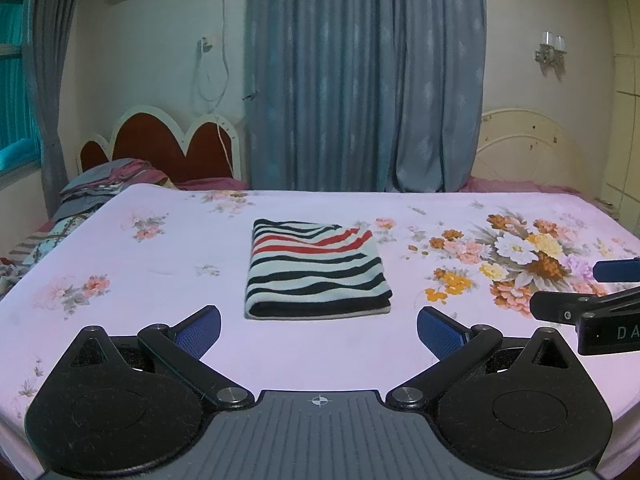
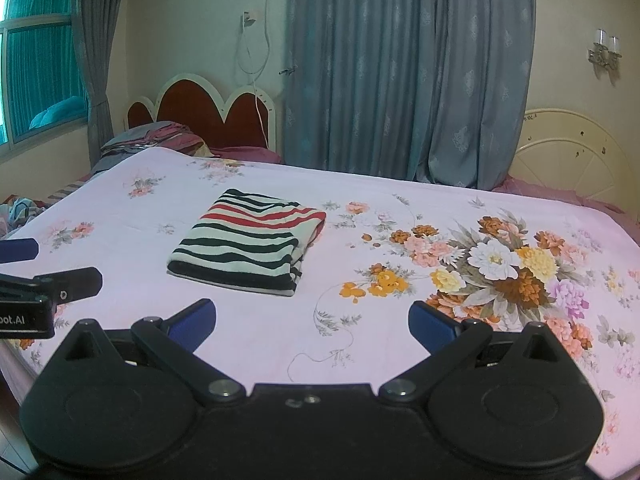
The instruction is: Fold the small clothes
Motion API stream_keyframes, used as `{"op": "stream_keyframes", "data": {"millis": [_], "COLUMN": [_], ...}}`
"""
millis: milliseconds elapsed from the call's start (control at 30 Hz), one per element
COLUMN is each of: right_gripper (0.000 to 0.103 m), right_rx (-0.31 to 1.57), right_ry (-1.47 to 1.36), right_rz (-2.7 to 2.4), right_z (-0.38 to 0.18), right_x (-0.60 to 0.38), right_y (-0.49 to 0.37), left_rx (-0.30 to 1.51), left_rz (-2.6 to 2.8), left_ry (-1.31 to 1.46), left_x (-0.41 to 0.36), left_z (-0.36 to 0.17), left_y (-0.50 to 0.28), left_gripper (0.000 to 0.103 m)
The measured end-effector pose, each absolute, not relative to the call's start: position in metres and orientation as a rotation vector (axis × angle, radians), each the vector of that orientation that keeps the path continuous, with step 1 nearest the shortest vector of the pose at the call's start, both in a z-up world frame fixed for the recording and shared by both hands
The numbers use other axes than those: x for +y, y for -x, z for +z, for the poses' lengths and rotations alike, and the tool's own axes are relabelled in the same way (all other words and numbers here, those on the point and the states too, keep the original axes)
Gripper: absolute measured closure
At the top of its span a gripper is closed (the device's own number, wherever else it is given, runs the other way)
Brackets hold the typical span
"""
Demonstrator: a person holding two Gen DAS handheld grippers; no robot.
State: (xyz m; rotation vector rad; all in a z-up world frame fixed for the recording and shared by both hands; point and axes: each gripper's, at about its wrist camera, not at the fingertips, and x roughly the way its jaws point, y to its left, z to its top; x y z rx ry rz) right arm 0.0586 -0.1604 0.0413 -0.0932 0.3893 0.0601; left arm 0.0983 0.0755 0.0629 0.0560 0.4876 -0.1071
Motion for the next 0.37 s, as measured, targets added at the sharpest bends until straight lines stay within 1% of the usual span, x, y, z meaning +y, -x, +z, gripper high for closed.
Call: {"op": "stream_keyframes", "data": {"millis": [367], "right_gripper": [0.001], "right_rx": [0.388], "right_ry": [0.102], "right_rz": [0.075], "right_z": [0.0453], "right_x": [-0.1664], "right_y": [-0.0624], "left_rx": [0.465], "left_rz": [-0.122], "left_ry": [-0.052], "left_x": [0.0726], "left_z": [0.0668], "left_y": [-0.0962], "left_gripper": [0.0]}}
